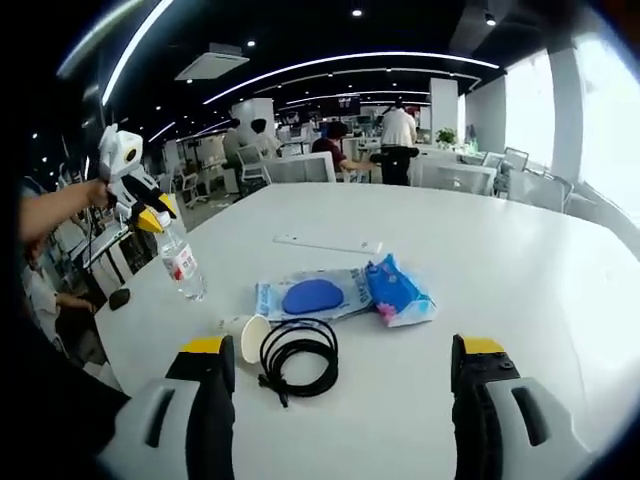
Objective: Arrange the tabletop items into an orderly group along one side of the table until the central work area is clear of visible clutter.
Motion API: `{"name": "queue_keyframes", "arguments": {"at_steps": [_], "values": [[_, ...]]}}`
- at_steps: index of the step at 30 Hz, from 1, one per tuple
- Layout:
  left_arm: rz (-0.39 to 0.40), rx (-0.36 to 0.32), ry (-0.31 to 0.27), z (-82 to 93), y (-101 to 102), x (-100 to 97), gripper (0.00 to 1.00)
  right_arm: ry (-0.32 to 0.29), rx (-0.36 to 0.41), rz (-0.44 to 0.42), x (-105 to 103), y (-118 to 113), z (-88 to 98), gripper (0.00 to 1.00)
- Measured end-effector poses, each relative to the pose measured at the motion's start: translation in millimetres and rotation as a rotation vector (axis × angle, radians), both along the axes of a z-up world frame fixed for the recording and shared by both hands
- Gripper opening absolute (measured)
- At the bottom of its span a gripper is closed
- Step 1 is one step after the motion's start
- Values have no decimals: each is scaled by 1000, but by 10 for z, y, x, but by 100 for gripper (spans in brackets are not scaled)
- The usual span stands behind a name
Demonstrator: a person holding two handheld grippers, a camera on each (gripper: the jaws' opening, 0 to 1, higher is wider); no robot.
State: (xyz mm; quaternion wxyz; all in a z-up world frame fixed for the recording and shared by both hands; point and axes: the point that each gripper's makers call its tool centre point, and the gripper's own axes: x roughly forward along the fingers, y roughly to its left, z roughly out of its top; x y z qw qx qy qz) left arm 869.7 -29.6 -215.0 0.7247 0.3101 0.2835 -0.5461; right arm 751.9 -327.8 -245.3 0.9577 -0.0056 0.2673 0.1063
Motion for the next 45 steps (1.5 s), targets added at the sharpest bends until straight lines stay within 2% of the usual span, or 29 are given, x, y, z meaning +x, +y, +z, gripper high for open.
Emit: {"name": "queue_keyframes", "arguments": {"at_steps": [7,10,13,20,21,22,25,32,39,41,45], "values": [[-48,33,-7,-95,48,178,18,12,1,-20,-41,6,-42,86],[-65,53,15,-150,55,225,18,18,0,-24,-50,12,-59,86],[-101,91,21,-249,86,300,18,28,-4,-23,-49,25,-87,85],[-117,152,40,-432,179,434,18,45,-16,-15,-39,50,-115,85],[-116,111,44,-391,130,474,18,45,-16,-14,-40,54,-114,85],[-106,140,58,-396,191,468,18,45,-15,-15,-41,57,-113,85],[-130,164,27,-383,204,533,18,51,-17,-15,-53,65,-128,85],[-168,172,9,-322,219,625,18,59,-16,-21,-86,68,-153,84],[-185,171,20,-346,254,693,19,58,-13,-23,-96,114,-145,84],[-189,180,8,-347,269,714,19,57,-12,-24,-99,118,-143,84],[-252,176,-15,-348,275,695,20,57,-10,-28,-109,110,-145,84]]}}
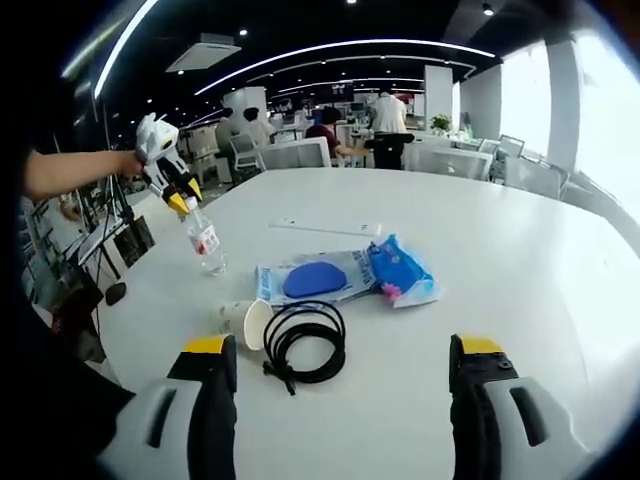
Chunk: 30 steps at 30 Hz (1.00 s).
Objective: Arrange the tabletop items into an orderly group along one side of the table until the central work area is clear of visible clutter.
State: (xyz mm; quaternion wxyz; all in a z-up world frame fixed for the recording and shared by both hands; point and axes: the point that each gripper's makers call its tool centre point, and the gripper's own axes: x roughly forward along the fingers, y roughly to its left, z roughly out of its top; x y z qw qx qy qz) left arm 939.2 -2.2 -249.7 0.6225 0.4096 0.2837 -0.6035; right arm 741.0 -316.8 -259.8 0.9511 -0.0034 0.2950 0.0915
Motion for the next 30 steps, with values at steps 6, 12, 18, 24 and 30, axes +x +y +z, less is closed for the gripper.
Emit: {"name": "queue_keyframes", "arguments": {"at_steps": [6,12,18,24,30], "values": [[3,-4,7,-8,-19,28,20,0,2,0,-9,-3,7,84],[31,-15,-5,10,-36,73,23,-3,3,-5,-35,-27,13,84],[76,-45,-21,113,-17,109,36,-45,28,-6,-26,11,90,85],[146,-171,-46,321,-118,15,46,-88,60,9,17,104,179,89],[264,-326,-97,605,-150,-146,58,-153,107,-11,75,117,294,100]]}}
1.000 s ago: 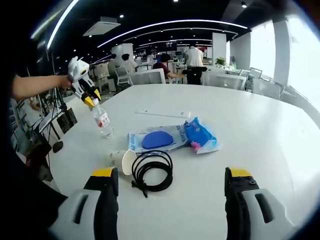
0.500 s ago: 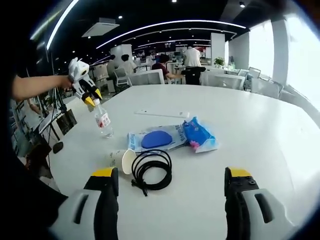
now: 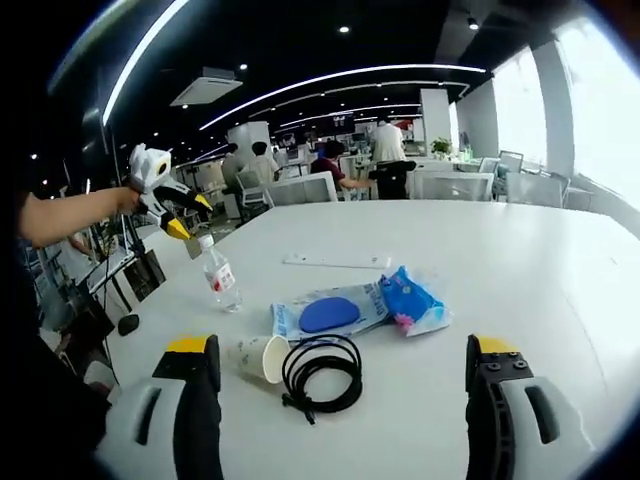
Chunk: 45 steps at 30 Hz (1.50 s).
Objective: Arrange the tabletop items into an orderly group along one side of the table until the central work area is clear of visible clutter.
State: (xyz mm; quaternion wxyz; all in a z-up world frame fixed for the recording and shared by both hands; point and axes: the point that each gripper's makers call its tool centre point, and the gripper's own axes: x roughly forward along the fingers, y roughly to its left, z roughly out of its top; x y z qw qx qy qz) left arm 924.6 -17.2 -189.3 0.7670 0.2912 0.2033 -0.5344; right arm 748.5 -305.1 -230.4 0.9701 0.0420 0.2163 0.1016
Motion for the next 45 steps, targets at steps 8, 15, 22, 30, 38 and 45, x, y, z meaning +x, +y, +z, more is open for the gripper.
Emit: {"name": "queue_keyframes", "arguments": {"at_steps": [8,15,22,30,38,45], "values": [[200,-200,37,72,33,-497,76,23,2,42,46,45,-56,100],[302,-269,81,-71,205,-844,81,32,-21,81,102,31,-61,100],[417,-328,99,-128,310,-1121,93,32,-13,90,129,12,-37,100],[465,-380,127,-88,177,-1450,98,19,-25,100,133,17,-36,100],[520,-433,141,-77,103,-1595,100,41,-56,118,76,-16,-135,100],[502,-447,145,-52,83,-1650,100,38,-29,104,47,-22,-117,99]]}}
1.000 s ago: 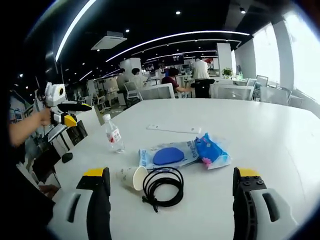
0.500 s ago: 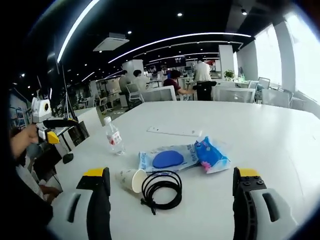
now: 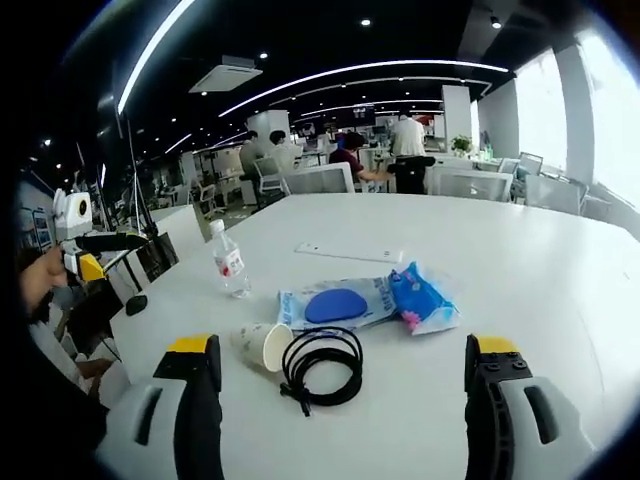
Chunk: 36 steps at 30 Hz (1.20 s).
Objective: Arrange the tabletop items into an orderly group along one side of the table until the central work area is clear of visible clutter.
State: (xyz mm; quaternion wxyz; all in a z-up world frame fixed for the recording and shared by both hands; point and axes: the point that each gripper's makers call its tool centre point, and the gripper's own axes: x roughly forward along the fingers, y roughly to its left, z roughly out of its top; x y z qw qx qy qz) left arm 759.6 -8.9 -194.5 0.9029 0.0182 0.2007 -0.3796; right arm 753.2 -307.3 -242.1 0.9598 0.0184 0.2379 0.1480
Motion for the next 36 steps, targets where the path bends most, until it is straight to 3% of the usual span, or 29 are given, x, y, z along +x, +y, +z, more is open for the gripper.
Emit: {"name": "queue_keyframes", "arguments": {"at_steps": [17,24,27,31,36], "values": [[6,42,21,-66,58,-22,100,-5,-19,-2,-20,-1,23,95],[26,58,75,-188,154,-43,100,46,-55,31,-44,69,-80,95],[22,71,68,-198,165,-67,100,53,-63,49,-44,118,-92,94],[24,64,53,-165,153,-90,100,106,-72,151,-43,356,-242,72],[25,52,48,-173,184,-113,100,123,-79,216,58,639,-359,73]]}}
